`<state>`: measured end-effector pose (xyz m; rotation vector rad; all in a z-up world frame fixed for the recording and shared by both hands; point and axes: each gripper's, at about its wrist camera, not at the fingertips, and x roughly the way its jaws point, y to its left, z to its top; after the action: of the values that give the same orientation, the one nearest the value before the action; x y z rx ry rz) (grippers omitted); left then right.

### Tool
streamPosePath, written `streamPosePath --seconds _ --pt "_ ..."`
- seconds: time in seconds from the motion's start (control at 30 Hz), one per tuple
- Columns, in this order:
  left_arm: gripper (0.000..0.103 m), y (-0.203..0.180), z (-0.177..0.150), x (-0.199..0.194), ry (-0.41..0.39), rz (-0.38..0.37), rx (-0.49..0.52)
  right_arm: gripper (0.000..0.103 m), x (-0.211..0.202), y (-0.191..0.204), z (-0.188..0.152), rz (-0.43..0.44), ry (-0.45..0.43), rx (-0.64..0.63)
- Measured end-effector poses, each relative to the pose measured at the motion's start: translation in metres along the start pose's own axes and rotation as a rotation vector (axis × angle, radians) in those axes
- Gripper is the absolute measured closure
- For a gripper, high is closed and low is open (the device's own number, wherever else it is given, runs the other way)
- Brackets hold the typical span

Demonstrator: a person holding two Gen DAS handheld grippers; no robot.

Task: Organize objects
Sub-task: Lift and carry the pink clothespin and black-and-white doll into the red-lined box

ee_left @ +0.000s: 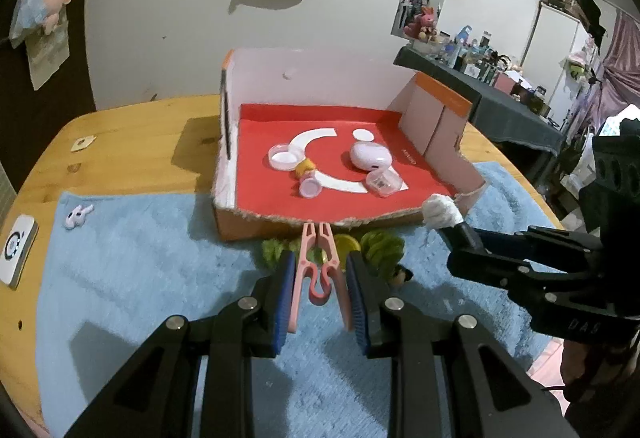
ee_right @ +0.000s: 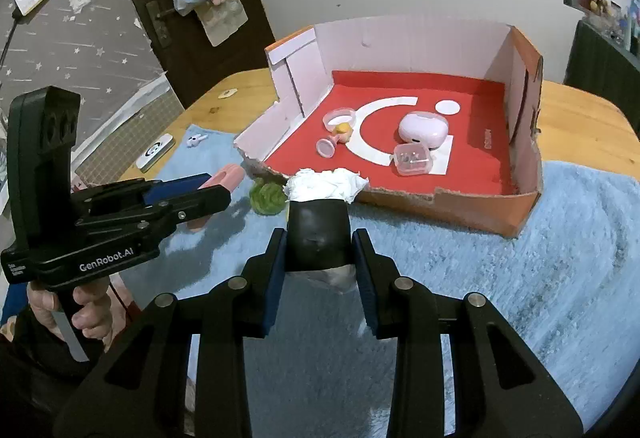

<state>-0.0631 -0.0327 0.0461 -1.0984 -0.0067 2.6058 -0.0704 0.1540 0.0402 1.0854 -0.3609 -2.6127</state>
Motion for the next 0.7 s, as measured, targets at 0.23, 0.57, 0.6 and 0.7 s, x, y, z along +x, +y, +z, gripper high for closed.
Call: streamPosePath --seconds 0.23,0.57,0.6,0.7 --pt "0.076 -0.007 0.014 0.008 -0.005 -0.015 0.014 0.072 -0.002 -0.004 0.008 -0.011 -0.002 0.002" --pt "0.076 -0.012 0.027 0.019 -0.002 -0.030 0.022 0.072 0.000 -0.012 0.018 -0.022 0.001 0.011" --pt "0.076 -0.012 0.028 0.020 -0.002 -0.031 0.022 0.072 0.001 -0.013 0.019 -0.023 0.002 0.012" --pt "0.076 -0.013 0.030 0.021 0.000 -0.034 0.023 0.072 0.001 -0.015 0.021 -0.025 0.002 0.015"
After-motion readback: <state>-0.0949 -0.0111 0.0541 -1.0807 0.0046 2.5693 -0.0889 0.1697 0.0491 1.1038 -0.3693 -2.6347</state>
